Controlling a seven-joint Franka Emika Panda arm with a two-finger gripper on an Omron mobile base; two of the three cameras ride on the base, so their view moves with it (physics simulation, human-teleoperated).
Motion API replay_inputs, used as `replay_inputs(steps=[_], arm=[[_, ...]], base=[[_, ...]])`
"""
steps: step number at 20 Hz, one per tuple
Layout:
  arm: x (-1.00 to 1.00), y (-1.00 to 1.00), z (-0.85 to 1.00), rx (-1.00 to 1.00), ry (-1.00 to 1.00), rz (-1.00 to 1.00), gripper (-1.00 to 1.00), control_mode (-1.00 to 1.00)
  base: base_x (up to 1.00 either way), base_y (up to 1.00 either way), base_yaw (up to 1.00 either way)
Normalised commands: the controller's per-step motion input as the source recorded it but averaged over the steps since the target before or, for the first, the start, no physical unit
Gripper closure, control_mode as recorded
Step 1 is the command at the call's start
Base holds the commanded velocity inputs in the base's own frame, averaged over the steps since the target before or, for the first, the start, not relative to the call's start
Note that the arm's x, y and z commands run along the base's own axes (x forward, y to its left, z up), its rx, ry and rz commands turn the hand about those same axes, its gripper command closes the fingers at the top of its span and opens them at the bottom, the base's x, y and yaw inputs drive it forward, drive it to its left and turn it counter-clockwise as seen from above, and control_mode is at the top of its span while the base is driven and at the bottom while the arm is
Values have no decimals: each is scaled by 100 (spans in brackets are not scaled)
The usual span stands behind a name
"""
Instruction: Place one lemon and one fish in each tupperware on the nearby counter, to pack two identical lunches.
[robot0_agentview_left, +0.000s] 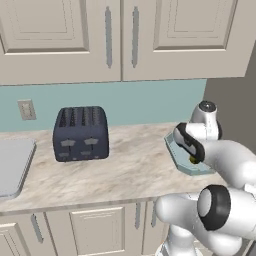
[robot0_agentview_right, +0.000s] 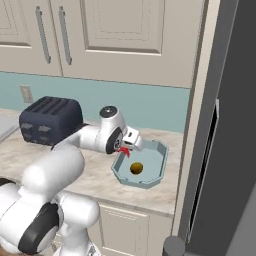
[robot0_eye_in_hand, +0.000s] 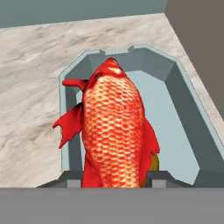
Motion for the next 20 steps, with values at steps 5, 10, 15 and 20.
replay_inputs(steps=[5, 10, 15, 20], arm=[[44, 0, -45, 0, 1, -1, 100, -100], [81, -6, -29, 0, -3, -1, 100, -100], [25, -1, -14, 0, 0, 0, -100, -100], [-12, -9, 43, 1, -4, 0, -100, -100]], base=[[0, 0, 0], [0, 0, 0], [0, 0, 0], [0, 0, 0]])
